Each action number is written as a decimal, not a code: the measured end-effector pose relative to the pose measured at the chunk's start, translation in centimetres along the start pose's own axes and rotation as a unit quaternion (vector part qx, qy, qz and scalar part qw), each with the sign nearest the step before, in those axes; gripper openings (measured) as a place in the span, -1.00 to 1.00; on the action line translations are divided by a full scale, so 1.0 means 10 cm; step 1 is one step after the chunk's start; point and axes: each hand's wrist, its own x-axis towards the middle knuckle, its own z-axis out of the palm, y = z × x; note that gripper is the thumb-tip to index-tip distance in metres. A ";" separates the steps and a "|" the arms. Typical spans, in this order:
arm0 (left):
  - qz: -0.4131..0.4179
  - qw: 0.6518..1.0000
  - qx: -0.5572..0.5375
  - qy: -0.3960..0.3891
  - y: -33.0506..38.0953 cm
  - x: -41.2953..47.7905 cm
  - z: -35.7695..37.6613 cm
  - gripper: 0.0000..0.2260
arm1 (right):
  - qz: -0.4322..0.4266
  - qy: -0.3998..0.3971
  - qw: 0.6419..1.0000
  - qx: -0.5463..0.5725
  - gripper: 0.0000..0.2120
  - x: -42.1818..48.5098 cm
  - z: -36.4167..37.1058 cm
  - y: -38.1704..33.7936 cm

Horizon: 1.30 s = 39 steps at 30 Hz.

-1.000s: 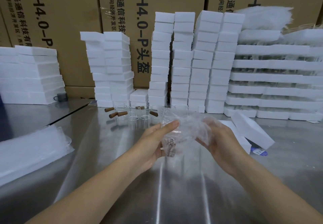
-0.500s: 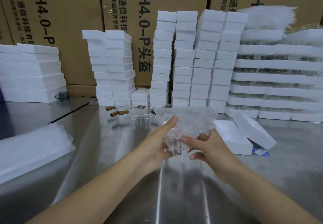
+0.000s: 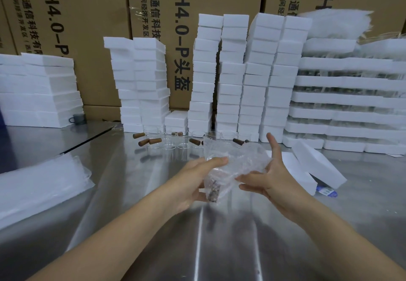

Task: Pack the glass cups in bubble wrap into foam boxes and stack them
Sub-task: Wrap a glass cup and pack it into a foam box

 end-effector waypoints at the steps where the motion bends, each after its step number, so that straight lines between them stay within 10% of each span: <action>1: -0.003 1.000 0.008 -0.007 0.00 0.00 -0.02 -0.47 | -0.007 -0.005 1.000 -0.016 0.24 0.01 -0.02 -0.02; 8: -0.009 0.996 -0.031 -0.086 -0.03 -0.01 0.02 -0.46 | -0.048 -0.013 0.994 -0.095 -0.74 0.00 -0.02 -0.01; 12: -0.006 0.993 -0.039 -0.109 -0.01 -0.04 0.04 -0.74 | -0.111 0.041 0.981 -0.154 -0.78 0.01 0.03 0.01; 16: 0.002 0.994 -0.032 -0.102 -0.03 -0.06 0.04 -0.47 | -0.136 0.103 0.966 -0.196 -0.75 0.00 0.07 0.06; 29: 0.088 0.996 -0.025 0.000 -0.07 -0.06 0.08 -0.60 | 0.006 -0.042 0.999 0.020 -0.71 0.00 0.11 -0.01; 39: 0.082 0.993 -0.009 -0.088 -0.04 -0.12 0.15 -0.49 | -0.025 0.121 0.986 -0.114 -0.83 -0.01 0.15 0.06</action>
